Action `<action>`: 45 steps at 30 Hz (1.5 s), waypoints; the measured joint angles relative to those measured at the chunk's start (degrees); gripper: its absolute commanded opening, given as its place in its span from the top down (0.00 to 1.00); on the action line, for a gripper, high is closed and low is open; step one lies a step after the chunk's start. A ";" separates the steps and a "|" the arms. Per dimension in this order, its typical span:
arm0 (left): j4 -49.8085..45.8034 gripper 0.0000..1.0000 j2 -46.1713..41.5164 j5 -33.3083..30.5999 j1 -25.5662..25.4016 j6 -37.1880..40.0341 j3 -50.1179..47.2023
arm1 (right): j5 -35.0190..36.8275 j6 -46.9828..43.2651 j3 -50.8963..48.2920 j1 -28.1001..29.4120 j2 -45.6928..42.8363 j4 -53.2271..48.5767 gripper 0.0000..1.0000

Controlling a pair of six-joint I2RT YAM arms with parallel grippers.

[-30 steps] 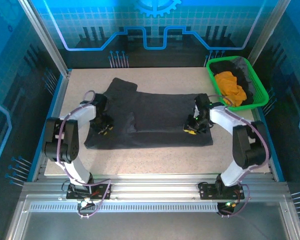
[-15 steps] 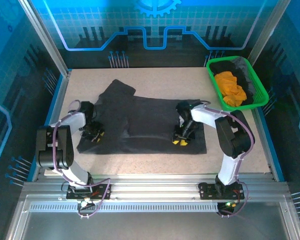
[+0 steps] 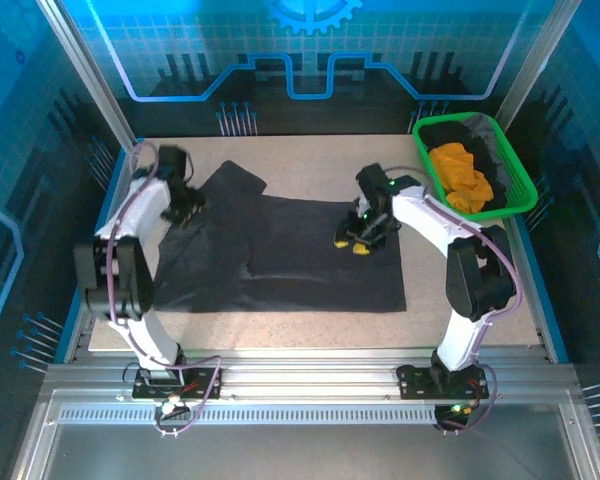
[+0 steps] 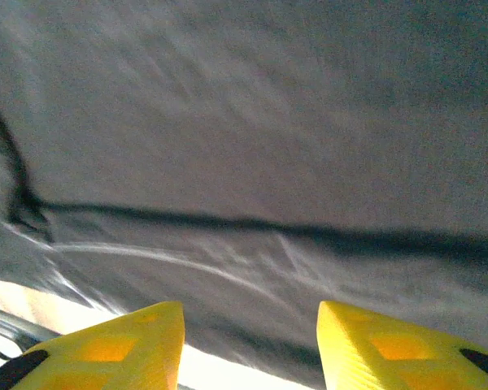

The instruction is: Fold and stack the t-shirts

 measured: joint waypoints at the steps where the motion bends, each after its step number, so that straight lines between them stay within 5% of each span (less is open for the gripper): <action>1: 0.48 0.52 3.26 0.07 -0.22 0.52 4.66 | 0.02 -0.26 1.16 -0.83 0.02 1.11 0.51; 9: 9.57 0.55 29.51 1.51 -0.02 5.79 31.32 | -0.02 -3.28 11.67 -5.33 5.38 5.38 0.51; 18: 17.57 0.51 47.47 1.51 0.04 9.70 50.29 | -0.17 -2.47 10.25 -5.68 4.26 7.15 0.51; 33: 6.73 0.51 52.61 0.55 -2.78 9.70 59.06 | -0.92 -1.44 5.05 -7.45 -0.57 8.13 0.51; 37: 2.34 0.58 52.61 -1.77 -4.28 9.97 60.11 | -1.51 -1.44 5.03 -7.56 -0.57 8.61 0.51; 45: -4.55 0.91 52.61 -4.02 -4.68 10.93 61.31 | -2.56 -1.44 4.22 -7.82 -0.52 10.36 0.51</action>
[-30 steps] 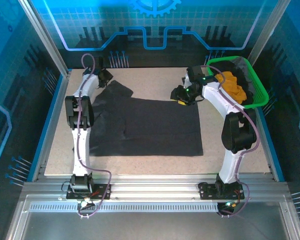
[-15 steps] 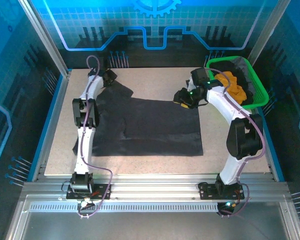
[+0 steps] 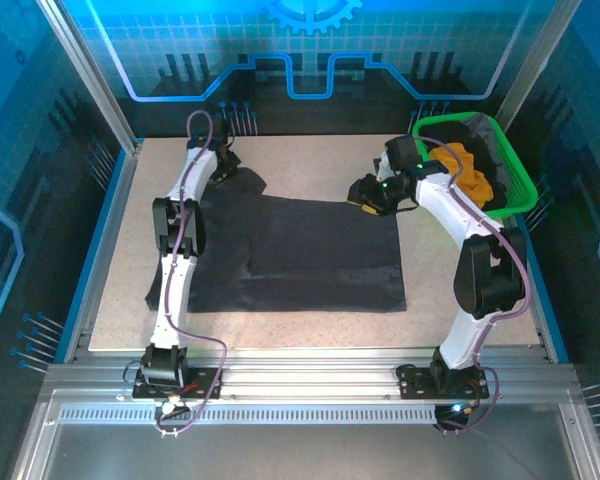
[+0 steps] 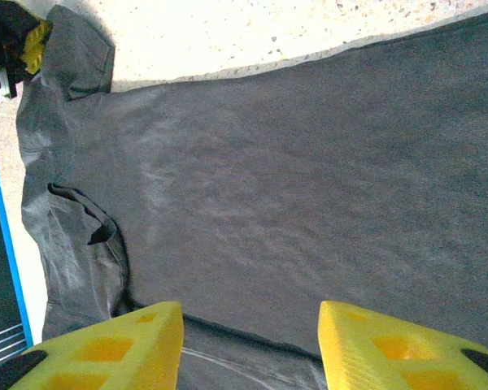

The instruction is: Fold and stack the t-shirts

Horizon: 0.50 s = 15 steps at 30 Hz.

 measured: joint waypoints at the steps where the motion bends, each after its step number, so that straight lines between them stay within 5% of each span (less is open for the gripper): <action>1: -0.57 0.97 0.00 0.09 0.00 0.11 0.17 | 0.07 -0.02 0.00 -0.11 0.00 0.11 0.52; 9: -4.28 1.00 -1.75 0.42 -1.07 0.68 -0.55 | 9.35 0.92 1.36 -1.57 4.33 -0.22 0.59; 15: -4.04 1.00 -10.91 3.45 -2.21 -0.42 -11.47 | 20.63 3.52 11.63 -4.00 16.63 -3.78 0.60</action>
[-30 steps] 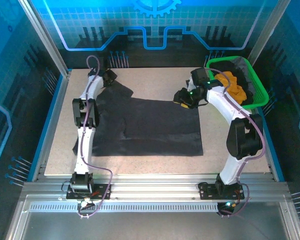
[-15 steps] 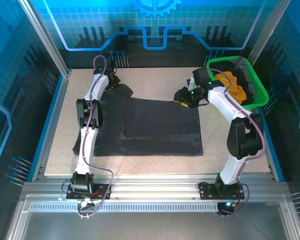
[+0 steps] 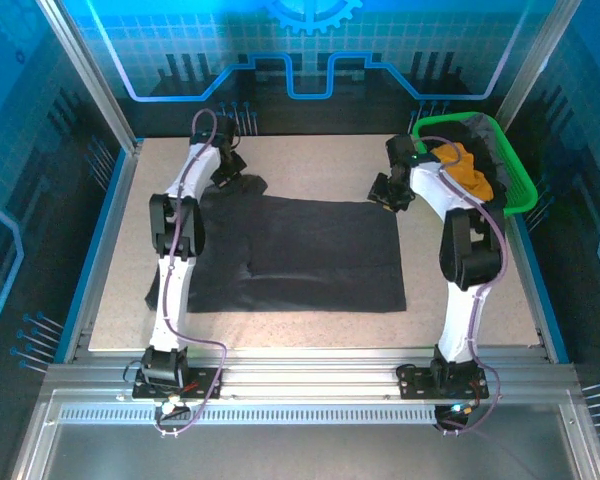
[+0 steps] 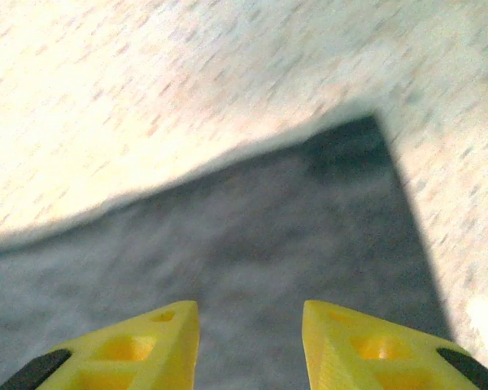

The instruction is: Fold and stack the t-shirts

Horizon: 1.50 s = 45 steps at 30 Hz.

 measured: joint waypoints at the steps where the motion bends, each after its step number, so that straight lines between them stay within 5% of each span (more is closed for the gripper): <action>1: 0.63 1.00 -1.81 0.85 0.00 -0.50 -1.97 | 1.68 0.22 2.05 -0.31 2.01 -0.72 0.60; 7: 5.62 1.00 -12.57 6.12 0.17 -2.58 -14.95 | 7.54 0.13 11.17 -1.60 10.75 -3.56 0.60; 17: 7.50 1.00 -14.43 11.23 0.66 -2.51 -17.79 | 7.48 -1.73 16.44 -2.12 16.65 -5.44 0.67; 26: 6.84 1.00 -16.15 11.63 1.81 -2.21 -18.53 | 7.74 -2.69 16.87 -2.12 17.00 -6.47 0.97; 45: 6.05 1.00 -44.15 9.07 4.26 0.74 -41.57 | 8.17 -9.66 5.81 -0.96 1.66 -2.19 1.00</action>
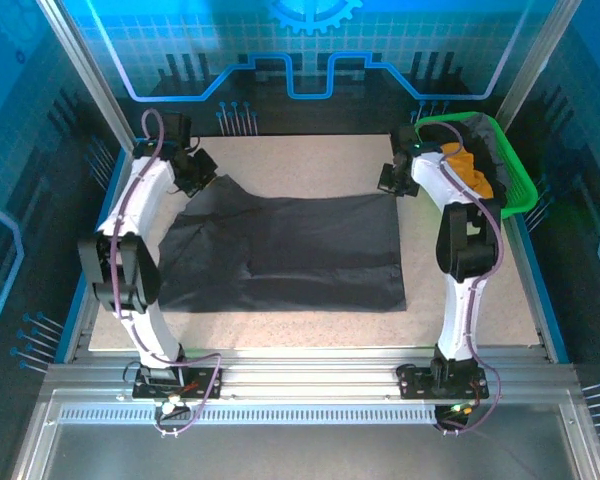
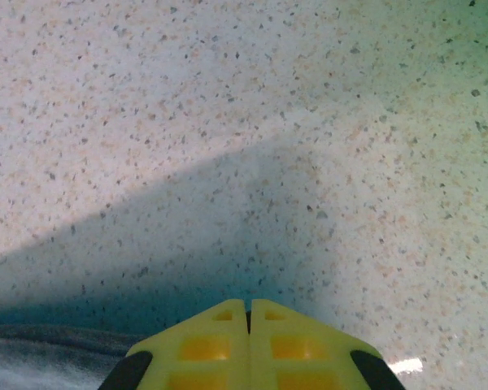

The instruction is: Fold and stack the t-shirts

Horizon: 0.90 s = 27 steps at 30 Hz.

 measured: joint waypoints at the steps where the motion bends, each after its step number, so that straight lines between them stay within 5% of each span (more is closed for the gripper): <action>1: -0.37 1.00 -1.75 -0.42 0.07 0.22 -1.44 | 0.02 -0.17 -1.22 0.11 -0.96 0.31 1.00; 17: -9.68 1.00 -38.84 -9.20 0.15 -0.63 -35.91 | 3.80 1.25 -25.35 4.26 -17.77 3.50 1.00; 27: -14.91 1.00 -47.06 -9.84 0.15 -4.81 -45.07 | 4.31 2.03 -33.20 4.24 -19.39 3.04 1.00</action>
